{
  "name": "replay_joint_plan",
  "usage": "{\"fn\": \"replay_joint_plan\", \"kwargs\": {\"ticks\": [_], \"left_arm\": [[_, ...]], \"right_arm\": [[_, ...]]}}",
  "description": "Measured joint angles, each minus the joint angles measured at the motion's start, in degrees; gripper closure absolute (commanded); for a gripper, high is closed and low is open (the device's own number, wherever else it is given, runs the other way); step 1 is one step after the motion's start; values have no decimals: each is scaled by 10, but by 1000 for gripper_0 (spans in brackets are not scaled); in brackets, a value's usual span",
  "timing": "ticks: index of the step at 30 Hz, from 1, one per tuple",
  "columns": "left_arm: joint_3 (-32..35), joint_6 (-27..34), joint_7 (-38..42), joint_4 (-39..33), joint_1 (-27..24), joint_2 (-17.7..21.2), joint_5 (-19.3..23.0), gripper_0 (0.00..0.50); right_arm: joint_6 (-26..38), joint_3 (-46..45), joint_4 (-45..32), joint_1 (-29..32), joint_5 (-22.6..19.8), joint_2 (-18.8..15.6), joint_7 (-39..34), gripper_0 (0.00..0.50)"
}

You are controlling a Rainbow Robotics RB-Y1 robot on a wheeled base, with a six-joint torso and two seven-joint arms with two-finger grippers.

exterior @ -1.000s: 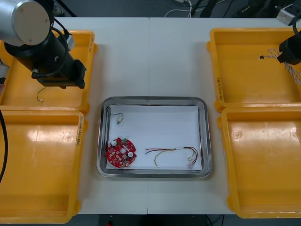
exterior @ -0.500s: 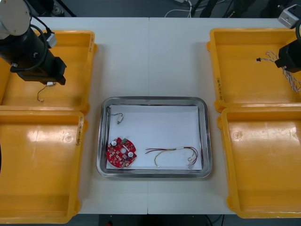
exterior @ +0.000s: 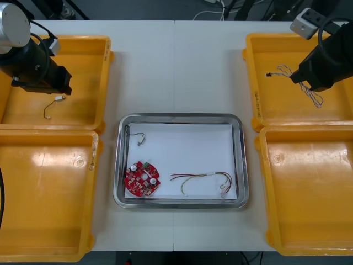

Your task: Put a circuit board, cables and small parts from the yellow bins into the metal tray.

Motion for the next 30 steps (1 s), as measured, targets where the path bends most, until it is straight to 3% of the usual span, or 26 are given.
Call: {"fn": "replay_joint_plan", "kwargs": {"ticks": [6, 15, 24, 30], "left_arm": [[0, -42, -2, 39, 0, 0, -5, 0], [0, -83, -75, 73, 0, 0, -6, 0], [-1, -131, -80, 110, 0, 0, -6, 0], [-3, -142, -81, 121, 0, 0, -5, 0]], "right_arm": [[-12, 87, -45, 1, -14, -12, 0, 500], [-110, 227, -86, 1, -22, -21, 0, 500], [-203, 326, -87, 1, -28, -21, 10, 500], [-214, 365, -87, 1, 4, -21, 108, 500]]}}
